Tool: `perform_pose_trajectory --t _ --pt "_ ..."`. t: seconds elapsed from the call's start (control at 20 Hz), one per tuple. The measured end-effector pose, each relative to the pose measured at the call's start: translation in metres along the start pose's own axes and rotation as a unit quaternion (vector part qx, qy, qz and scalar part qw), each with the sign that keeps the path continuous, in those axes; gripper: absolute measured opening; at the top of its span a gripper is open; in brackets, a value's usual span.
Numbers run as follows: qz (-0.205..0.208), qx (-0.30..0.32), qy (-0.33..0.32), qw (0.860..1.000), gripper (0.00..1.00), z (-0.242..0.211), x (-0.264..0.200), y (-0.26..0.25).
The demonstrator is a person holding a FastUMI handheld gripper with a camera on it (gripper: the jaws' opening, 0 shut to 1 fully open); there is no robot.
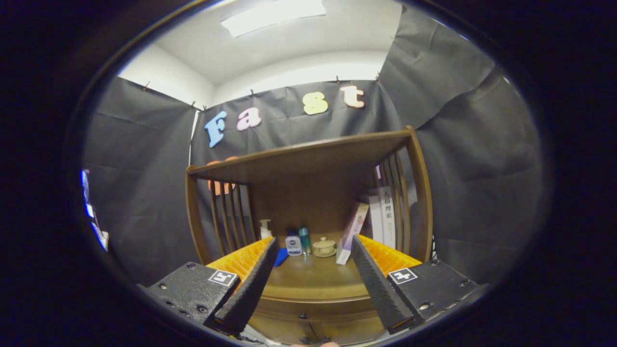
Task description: Pull open the drawer, take out the items inside it, and place them on the countertop above the cabinet.
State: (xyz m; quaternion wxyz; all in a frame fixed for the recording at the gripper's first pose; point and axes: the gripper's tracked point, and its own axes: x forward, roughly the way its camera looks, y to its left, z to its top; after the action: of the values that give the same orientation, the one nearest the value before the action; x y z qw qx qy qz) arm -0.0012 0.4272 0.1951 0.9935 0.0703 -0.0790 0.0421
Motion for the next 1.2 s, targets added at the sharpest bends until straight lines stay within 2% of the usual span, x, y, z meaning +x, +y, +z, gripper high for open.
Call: perform_pose_trajectory --t 0.45,0.85,1.15,1.2 --pt "0.002 -0.019 0.075 0.997 0.99 -0.112 0.028 0.020" --pt "-0.010 -0.032 0.149 0.988 0.99 -0.211 0.048 0.021" --pt "-0.037 -0.034 0.179 0.983 0.91 -0.260 0.067 0.006" --pt "-0.040 -0.035 0.183 0.982 0.86 -0.265 0.069 0.004"
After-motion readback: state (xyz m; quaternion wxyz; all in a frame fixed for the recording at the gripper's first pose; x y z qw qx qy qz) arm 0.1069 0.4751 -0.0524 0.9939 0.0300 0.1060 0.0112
